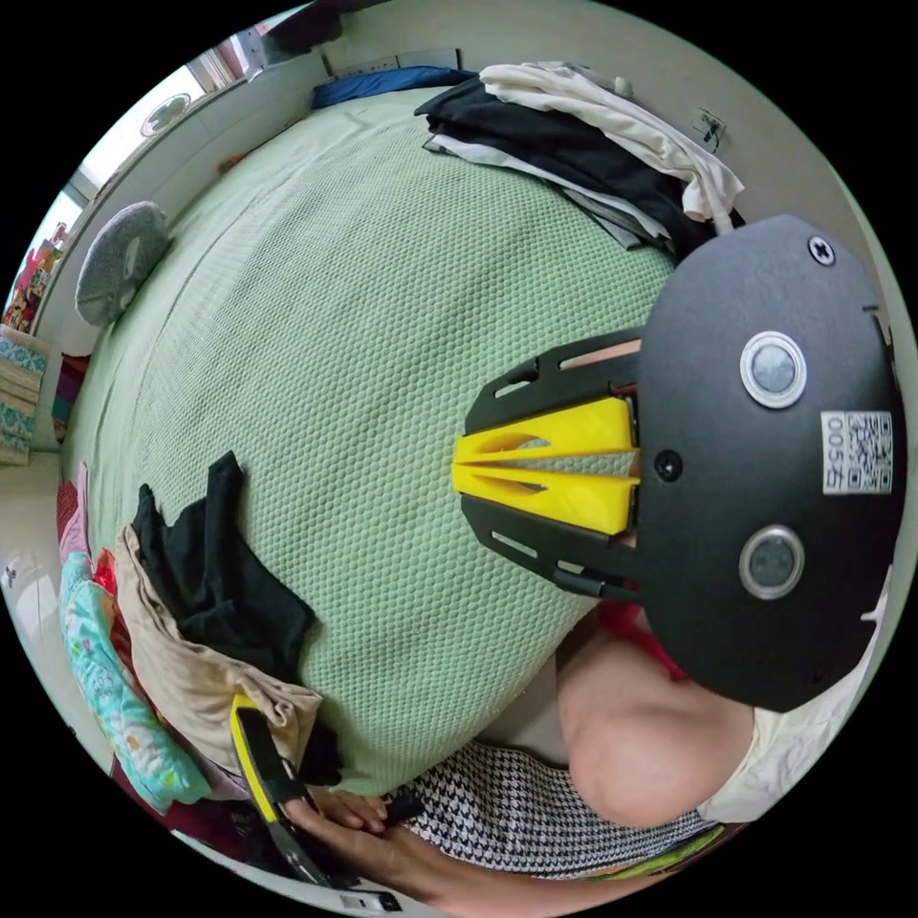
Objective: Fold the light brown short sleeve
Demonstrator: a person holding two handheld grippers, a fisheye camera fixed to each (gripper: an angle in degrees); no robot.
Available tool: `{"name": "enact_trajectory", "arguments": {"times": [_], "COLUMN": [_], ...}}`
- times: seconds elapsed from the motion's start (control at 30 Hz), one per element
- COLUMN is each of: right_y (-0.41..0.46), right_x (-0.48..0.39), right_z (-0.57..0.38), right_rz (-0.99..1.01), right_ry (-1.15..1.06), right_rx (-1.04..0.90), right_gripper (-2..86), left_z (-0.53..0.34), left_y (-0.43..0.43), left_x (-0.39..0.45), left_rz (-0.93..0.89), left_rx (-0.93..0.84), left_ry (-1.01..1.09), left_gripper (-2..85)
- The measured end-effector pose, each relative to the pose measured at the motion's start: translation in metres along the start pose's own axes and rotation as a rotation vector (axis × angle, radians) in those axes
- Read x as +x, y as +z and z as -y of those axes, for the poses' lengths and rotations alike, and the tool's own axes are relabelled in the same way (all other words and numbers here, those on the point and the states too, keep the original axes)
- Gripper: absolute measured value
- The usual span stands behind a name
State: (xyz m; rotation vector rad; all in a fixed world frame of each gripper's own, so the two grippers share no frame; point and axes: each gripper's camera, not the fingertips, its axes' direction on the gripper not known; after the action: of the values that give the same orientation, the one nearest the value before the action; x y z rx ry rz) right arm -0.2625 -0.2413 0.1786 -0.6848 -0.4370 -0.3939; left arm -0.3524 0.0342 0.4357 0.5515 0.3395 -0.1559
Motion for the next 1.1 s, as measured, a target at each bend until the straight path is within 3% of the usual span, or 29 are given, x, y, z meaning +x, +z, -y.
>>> {"name": "enact_trajectory", "arguments": {"times": [0.07, 0.2, 0.37, 0.53, 0.6, 0.73, 0.9, 1.03, 1.1], "right_y": [-0.001, 0.001, 0.002, 0.005, 0.005, 0.006, 0.006, 0.007, 0.007], "right_x": [0.001, -0.002, -0.010, -0.009, -0.005, 0.002, 0.008, 0.011, 0.011], "right_z": [0.002, 0.008, 0.011, 0.013, 0.013, 0.013, 0.010, 0.007, 0.005], "right_rz": [0.018, 0.029, -0.007, 0.000, 0.001, 0.000, 0.001, 0.008, 0.003], "right_ry": [0.010, 0.006, -0.020, -0.027, -0.019, -0.004, 0.002, -0.001, -0.010], "right_rx": [0.005, -0.001, 0.001, -0.002, 0.001, -0.001, 0.006, 0.009, 0.011], "right_gripper": [-1.3, -1.2, -1.2, -1.2, -1.3, -1.3, -1.3, -1.2, -1.3], "left_z": [-0.003, -0.009, -0.025, -0.025, -0.022, -0.016, 0.004, 0.010, 0.012], "left_y": [-0.017, -0.016, 0.006, 0.005, 0.000, -0.021, -0.060, -0.071, -0.060], "left_x": [-0.004, -0.008, -0.005, -0.010, -0.026, -0.056, -0.094, -0.109, -0.095], "left_rz": [-0.026, -0.027, -0.018, 0.014, -0.066, -0.156, 0.024, 0.000, -0.012], "left_rx": [0.089, 0.020, -0.037, -0.026, -0.046, 0.045, 0.141, 0.186, 0.156], "left_ry": [0.016, 0.050, 0.089, 0.010, -0.081, -0.182, -0.276, -0.357, -0.298], "left_gripper": [5.7, 12.0, 13.6, 10.2, 4.5, 1.7, 0.9, 0.8, 0.8]}}
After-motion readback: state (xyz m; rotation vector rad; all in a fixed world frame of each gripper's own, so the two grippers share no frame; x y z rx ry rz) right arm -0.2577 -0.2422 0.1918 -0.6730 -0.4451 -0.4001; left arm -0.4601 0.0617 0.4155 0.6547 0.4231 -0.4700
